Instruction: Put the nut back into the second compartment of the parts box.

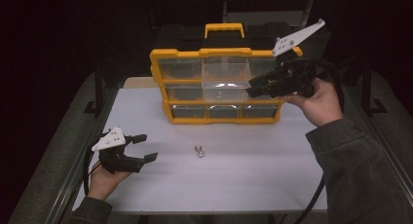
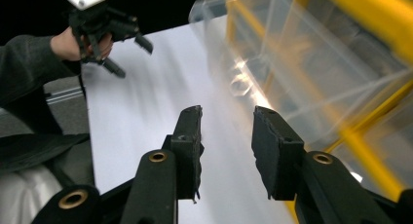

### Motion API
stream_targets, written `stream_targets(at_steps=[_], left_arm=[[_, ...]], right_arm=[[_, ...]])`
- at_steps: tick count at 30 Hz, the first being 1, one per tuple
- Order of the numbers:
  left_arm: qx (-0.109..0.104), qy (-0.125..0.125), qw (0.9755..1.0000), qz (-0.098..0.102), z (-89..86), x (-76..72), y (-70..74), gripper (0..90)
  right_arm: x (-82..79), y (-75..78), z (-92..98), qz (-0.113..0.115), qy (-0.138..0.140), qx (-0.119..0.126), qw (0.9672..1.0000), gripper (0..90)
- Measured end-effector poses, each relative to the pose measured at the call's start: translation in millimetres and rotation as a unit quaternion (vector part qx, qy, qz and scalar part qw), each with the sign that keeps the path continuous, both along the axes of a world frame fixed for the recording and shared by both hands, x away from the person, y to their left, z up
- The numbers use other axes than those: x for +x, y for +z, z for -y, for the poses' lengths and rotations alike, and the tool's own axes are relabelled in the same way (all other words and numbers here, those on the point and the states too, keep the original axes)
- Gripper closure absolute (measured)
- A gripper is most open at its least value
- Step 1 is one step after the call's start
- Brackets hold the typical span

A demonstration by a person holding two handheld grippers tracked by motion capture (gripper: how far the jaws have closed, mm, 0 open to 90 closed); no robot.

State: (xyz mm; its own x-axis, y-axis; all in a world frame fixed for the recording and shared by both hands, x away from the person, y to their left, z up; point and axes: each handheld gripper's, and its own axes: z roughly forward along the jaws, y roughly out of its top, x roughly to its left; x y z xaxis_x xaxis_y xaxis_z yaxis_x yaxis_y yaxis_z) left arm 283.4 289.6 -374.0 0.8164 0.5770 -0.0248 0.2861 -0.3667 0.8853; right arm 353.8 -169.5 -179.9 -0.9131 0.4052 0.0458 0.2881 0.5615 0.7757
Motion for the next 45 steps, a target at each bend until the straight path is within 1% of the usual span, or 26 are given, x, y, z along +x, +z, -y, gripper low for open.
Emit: stream_targets(at_steps=[1,3,4,5,7,10,12,14,15,17,19,21,24,25,28,31,32,34,35,36,38,39,40,41,42,45], left_arm=[[-0.003,0.0,1.0,0.002,0.7,0.0,-0.3,22.5],[0.002,-0.001,1.0,0.003,0.6,-0.3,0.0,22.5],[0.003,-0.001,1.0,0.001,0.6,-0.2,0.0,22.5],[0.002,0.0,1.0,0.0,0.7,-0.4,0.0,22.5],[0.003,-0.001,1.0,0.001,0.8,0.0,-0.1,22.5],[0.003,-0.002,1.0,0.002,0.6,0.2,0.2,22.5],[0.002,-0.002,1.0,-0.001,0.6,0.0,0.1,22.5],[0.007,-0.003,1.0,-0.001,0.7,0.0,0.3,22.5],[0.003,-0.001,1.0,-0.006,1.1,-0.5,0.1,22.5],[0.003,-0.001,1.0,-0.006,1.3,-0.9,0.3,22.5],[0.003,-0.001,1.0,-0.007,1.3,-0.9,0.3,22.6],[-0.001,-0.002,1.0,-0.004,1.6,-0.3,-0.5,22.5],[0.0,-0.002,1.0,-0.003,1.8,-0.5,-0.5,22.5],[0.005,-0.004,1.0,0.0,1.4,0.4,-0.3,22.5],[0.005,-0.004,1.0,-0.001,1.5,0.2,-0.4,22.5],[-0.001,-0.003,1.0,-0.003,2.2,-0.4,-0.8,22.5],[0.002,-0.005,1.0,-0.002,1.6,0.0,-0.7,22.5],[0.008,-0.007,0.9999,-0.001,1.1,0.2,-0.6,22.5],[0.008,-0.008,0.9999,0.001,1.0,0.4,-0.7,22.5],[0.006,-0.006,1.0,-0.002,1.3,-0.2,-0.9,22.5],[0.006,-0.006,1.0,-0.002,1.0,-0.2,-0.8,22.5],[0.006,-0.006,1.0,-0.003,1.0,-0.2,-0.8,22.5],[0.005,-0.006,1.0,-0.002,1.3,-0.1,-1.0,22.5],[0.005,-0.006,1.0,-0.003,1.4,0.0,-0.9,22.5],[0.004,-0.006,1.0,-0.003,1.6,0.0,-1.0,22.5],[0.004,-0.006,1.0,-0.003,2.1,-0.2,-1.3,22.5]], right_arm=[[-2.1,-5.1,0.9,-0.004,0.0,-0.002,1.0,61.4],[-7.1,-15.4,2.5,-0.003,0.0,-0.003,1.0,61.0],[-9.8,-21.6,3.2,-0.006,-0.001,-0.004,1.0,60.5],[-12.6,-26.1,3.6,-0.003,-0.001,-0.005,1.0,60.5],[-16.4,-33.1,4.2,-0.006,0.001,-0.001,1.0,59.7],[-22.4,-43.4,4.2,-0.004,0.003,0.003,1.0,59.5],[-26.0,-51.3,2.3,-0.005,0.005,0.001,1.0,59.0],[-28.1,-58.7,0.0,-0.01,0.009,0.001,0.9999,58.0],[-29.1,-61.5,-0.9,-0.013,0.009,0.002,0.9999,57.7],[-31.2,-69.8,-3.6,-0.017,0.01,0.003,0.9998,57.3],[-33.3,-78.3,-7.3,-0.018,0.008,-0.004,0.9998,56.6],[-35.6,-85.8,-10.9,-0.019,0.009,-0.009,0.9997,55.9],[-39.0,-95.4,-15.3,-0.017,0.013,-0.007,0.9997,55.0],[-39.8,-98.5,-16.7,-0.018,0.013,-0.005,0.9998,54.9],[-40.2,-109.2,-21.1,-0.023,0.014,-0.008,0.9996,53.7],[-40.3,-122.3,-24.9,-0.031,0.011,-0.004,0.9995,52.7],[-40.3,-127.0,-26.4,-0.033,0.01,-0.002,0.9994,52.3],[-40.1,-137.0,-30.5,-0.039,0.011,-0.004,0.9992,51.7],[-40.0,-141.2,-32.5,-0.043,0.01,-0.005,0.999,51.5],[-39.4,-144.6,-34.0,-0.043,0.012,-0.007,0.999,51.1],[-38.4,-153.0,-38.3,-0.05,0.011,-0.013,0.9986,50.4],[-37.2,-156.0,-39.5,-0.047,0.012,-0.014,0.9987,50.3],[-37.1,-158.8,-41.5,-0.054,0.013,-0.013,0.9984,50.2],[-36.4,-162.4,-43.5,-0.051,0.013,-0.017,0.9985,50.1],[-36.6,-164.7,-45.3,-0.056,0.012,-0.016,0.9982,50.0],[-35.1,-171.7,-50.8,-0.055,0.014,-0.022,0.9981,49.3]])
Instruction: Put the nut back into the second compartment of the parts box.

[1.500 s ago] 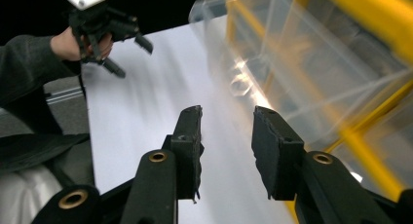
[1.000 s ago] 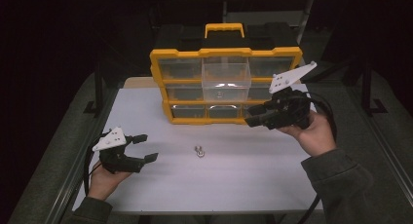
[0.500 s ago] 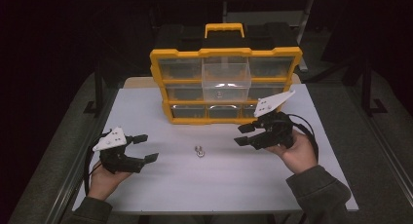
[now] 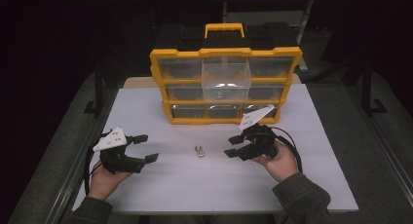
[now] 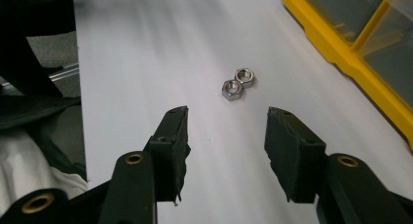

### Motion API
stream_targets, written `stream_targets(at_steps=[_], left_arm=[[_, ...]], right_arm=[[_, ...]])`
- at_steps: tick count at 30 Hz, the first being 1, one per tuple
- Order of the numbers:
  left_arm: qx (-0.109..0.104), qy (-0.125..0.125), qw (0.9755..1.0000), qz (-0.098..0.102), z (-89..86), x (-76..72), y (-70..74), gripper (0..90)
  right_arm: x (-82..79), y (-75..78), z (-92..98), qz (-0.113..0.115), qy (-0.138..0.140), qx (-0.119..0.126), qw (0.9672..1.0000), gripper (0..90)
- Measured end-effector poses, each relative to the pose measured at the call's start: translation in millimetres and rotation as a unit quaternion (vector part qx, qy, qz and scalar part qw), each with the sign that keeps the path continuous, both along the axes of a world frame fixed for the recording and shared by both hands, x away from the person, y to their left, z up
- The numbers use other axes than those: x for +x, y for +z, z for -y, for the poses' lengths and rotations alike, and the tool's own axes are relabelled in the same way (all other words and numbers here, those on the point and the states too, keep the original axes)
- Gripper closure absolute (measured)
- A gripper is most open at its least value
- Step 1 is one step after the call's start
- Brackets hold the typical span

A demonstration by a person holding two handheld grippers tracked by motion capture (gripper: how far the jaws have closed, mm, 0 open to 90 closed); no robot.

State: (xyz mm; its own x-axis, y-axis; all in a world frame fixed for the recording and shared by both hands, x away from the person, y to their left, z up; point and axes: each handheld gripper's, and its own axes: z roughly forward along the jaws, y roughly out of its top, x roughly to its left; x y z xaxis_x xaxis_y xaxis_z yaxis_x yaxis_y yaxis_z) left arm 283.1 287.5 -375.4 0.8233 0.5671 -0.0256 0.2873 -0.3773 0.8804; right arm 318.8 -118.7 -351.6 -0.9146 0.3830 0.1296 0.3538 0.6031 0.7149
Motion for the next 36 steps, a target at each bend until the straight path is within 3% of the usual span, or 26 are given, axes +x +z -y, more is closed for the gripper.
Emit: stream_targets(at_steps=[13,19,25,28,36], left_arm=[[0.001,-0.001,1.0,0.001,-0.5,0.6,-0.2,22.5],[0.001,-0.002,1.0,0.001,-0.8,0.9,0.3,22.5],[-0.002,-0.002,1.0,0.001,0.1,0.5,0.2,22.5],[0.001,-0.003,1.0,0.002,0.2,0.7,0.4,22.5],[0.0,-0.002,1.0,0.0,-0.3,1.0,-0.2,22.3]], right_arm=[[14.4,-41.9,-36.2,-0.016,0.014,-0.022,0.9995,46.2],[26.5,-53.1,-48.3,-0.021,0.013,-0.009,0.9996,46.2],[34.8,-64.5,-63.0,-0.016,0.027,-0.019,0.9993,46.6],[37.4,-70.2,-70.6,-0.025,0.026,-0.025,0.999,47.0],[43.5,-84.1,-86.6,-0.025,0.036,-0.044,0.9981,50.7]])
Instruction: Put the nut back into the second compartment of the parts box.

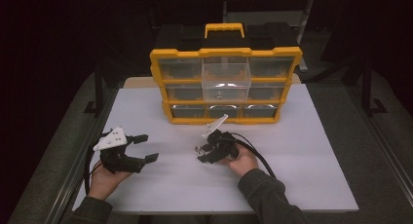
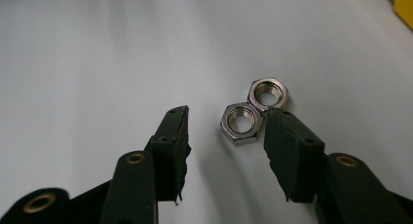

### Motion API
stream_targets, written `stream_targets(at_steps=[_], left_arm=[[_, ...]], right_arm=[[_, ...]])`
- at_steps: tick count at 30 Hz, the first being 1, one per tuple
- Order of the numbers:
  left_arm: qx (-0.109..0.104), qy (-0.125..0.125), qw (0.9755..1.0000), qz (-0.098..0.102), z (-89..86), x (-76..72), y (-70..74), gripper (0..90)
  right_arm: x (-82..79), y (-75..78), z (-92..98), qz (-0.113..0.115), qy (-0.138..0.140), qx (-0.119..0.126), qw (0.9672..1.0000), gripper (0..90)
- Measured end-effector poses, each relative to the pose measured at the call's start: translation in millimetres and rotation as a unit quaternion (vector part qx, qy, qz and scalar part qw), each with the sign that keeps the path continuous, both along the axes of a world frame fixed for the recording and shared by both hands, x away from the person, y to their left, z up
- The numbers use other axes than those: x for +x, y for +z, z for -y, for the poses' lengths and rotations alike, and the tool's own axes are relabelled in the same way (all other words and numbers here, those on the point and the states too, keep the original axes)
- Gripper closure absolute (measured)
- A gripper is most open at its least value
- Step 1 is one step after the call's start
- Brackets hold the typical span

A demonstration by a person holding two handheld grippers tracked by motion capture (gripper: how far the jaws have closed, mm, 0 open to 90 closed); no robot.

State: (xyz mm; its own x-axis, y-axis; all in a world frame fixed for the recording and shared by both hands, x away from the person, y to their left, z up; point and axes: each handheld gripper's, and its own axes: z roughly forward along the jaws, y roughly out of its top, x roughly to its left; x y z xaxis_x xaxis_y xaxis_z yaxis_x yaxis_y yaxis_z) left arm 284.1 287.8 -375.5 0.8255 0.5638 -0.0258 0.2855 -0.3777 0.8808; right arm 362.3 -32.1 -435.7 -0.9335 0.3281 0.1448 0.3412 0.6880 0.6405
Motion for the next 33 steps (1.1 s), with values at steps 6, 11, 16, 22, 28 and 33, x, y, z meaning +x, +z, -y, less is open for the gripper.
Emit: stream_targets(at_steps=[6,11,16,22,28,33], left_arm=[[0.0,-0.001,1.0,0.002,-0.8,0.0,0.6,22.3],[-0.001,0.0,1.0,0.001,0.1,-0.4,0.6,22.2],[-0.001,0.0,1.0,0.001,0.1,-0.2,0.4,22.1],[0.001,-0.001,1.0,0.001,-0.8,0.2,0.4,22.1],[0.0,-0.001,1.0,0.002,-1.0,0.0,0.7,21.9],[0.0,-0.001,1.0,0.001,0.2,-0.3,0.4,21.8]], right_arm=[[0.1,-6.1,-6.7,-0.002,0.003,0.003,1.0,54.9],[-1.9,-6.4,-13.5,0.009,0.016,-0.011,0.9998,57.0],[-4.3,-5.6,-17.5,0.033,0.016,-0.025,0.999,64.1],[-1.4,-5.5,-15.8,0.027,0.015,-0.022,0.9993,68.7],[-1.6,-1.6,-9.6,0.002,0.017,-0.005,0.9998,68.9],[-7.4,6.6,-4.3,0.01,0.021,-0.002,0.9997,68.9]])
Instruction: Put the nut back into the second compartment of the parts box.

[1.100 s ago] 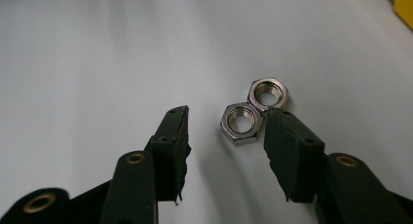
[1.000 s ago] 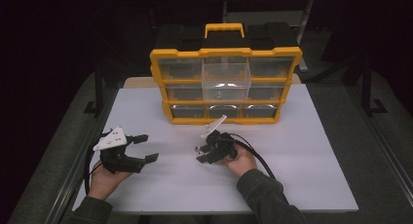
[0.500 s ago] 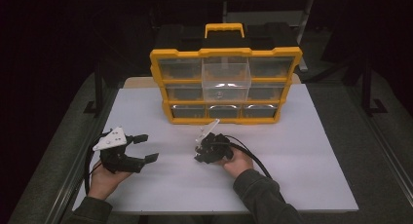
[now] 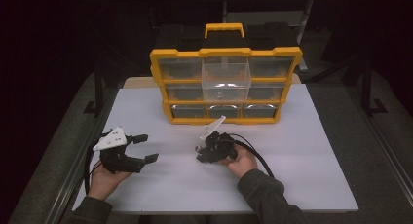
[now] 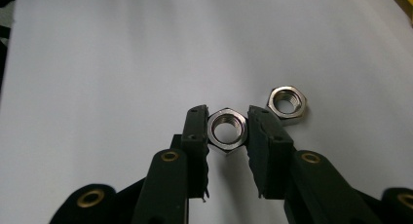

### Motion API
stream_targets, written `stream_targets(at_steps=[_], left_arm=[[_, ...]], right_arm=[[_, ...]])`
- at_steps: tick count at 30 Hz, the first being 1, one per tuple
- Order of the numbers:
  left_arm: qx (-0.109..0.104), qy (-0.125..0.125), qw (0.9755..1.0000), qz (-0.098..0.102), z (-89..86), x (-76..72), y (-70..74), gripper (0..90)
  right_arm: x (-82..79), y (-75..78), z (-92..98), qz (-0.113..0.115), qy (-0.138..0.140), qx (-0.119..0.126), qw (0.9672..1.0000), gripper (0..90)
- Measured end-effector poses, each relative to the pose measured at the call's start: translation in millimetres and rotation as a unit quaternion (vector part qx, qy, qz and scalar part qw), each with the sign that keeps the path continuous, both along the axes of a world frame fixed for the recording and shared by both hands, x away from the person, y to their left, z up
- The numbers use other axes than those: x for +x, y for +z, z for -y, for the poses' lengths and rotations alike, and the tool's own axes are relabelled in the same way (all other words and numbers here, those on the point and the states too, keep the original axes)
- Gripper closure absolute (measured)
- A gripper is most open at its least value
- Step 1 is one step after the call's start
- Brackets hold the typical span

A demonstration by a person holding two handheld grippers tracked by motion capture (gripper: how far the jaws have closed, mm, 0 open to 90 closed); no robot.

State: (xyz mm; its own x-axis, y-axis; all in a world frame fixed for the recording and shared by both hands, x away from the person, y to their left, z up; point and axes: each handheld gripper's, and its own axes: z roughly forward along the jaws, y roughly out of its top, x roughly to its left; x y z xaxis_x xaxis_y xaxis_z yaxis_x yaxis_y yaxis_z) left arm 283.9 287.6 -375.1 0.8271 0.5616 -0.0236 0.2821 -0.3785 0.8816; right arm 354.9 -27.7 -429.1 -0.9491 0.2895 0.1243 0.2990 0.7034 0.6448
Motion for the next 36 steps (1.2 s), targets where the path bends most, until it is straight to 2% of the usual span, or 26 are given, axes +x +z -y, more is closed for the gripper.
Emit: stream_targets(at_steps=[2,4,5,8,9,14,18,21,24,28,30,33,34,35,36], left_arm=[[0.001,0.0,1.0,-0.001,0.2,-0.1,-0.1,21.5],[0.0,0.0,1.0,-0.001,0.3,-0.1,-0.2,21.3],[0.0,0.0,1.0,-0.001,0.3,0.1,-0.2,21.2],[0.0,0.001,1.0,0.0,0.3,0.0,0.0,21.1],[0.001,0.0,1.0,0.0,0.4,0.2,-0.2,21.1],[0.0,0.002,1.0,-0.001,0.3,-0.2,-0.2,21.1],[-0.002,0.002,1.0,-0.001,-0.1,-0.2,0.2,21.1],[0.002,0.001,1.0,0.0,0.5,-0.3,0.3,21.1],[0.001,0.001,1.0,0.0,0.5,-0.3,0.2,21.1],[0.002,0.0,1.0,0.002,-0.1,0.1,0.7,21.0],[0.002,0.001,1.0,0.003,-0.2,0.0,0.8,21.0],[-0.002,0.003,1.0,0.0,0.3,-0.3,0.5,21.0],[-0.002,0.003,1.0,0.001,0.3,-0.4,0.6,21.0],[-0.008,0.005,1.0,-0.002,1.2,-0.7,0.3,21.0],[-0.005,0.003,1.0,-0.001,1.0,-0.4,0.4,21.0]], right_arm=[[-0.6,0.9,1.0,-0.001,0.0,0.003,1.0,68.9],[-4.3,4.5,5.0,-0.012,0.001,0.011,0.9999,68.9],[-5.8,5.7,6.0,-0.006,-0.003,0.009,0.9999,68.9],[-11.2,11.2,9.6,-0.015,-0.004,0.02,0.9997,68.9],[-12.5,13.0,10.6,-0.009,0.001,0.021,0.9997,68.9],[-20.4,26.8,15.6,-0.014,0.006,0.03,0.9994,68.9],[-25.0,43.4,23.5,-0.022,0.008,0.043,0.9988,68.9],[-30.6,58.6,28.4,-0.011,0.014,0.051,0.9985,68.9],[-34.7,71.8,32.7,-0.015,0.019,0.055,0.9982,68.9],[-37.0,84.8,38.5,-0.013,0.027,0.054,0.9981,68.9],[-38.7,91.1,41.1,-0.018,0.027,0.052,0.9981,68.9],[-40.4,101.6,45.2,-0.018,0.028,0.06,0.9976,68.9],[-40.0,104.7,47.0,-0.01,0.031,0.067,0.9972,68.9],[-40.6,108.3,48.6,-0.014,0.03,0.072,0.9969,68.9],[-40.7,111.6,50.1,-0.017,0.029,0.072,0.9968,68.9]])
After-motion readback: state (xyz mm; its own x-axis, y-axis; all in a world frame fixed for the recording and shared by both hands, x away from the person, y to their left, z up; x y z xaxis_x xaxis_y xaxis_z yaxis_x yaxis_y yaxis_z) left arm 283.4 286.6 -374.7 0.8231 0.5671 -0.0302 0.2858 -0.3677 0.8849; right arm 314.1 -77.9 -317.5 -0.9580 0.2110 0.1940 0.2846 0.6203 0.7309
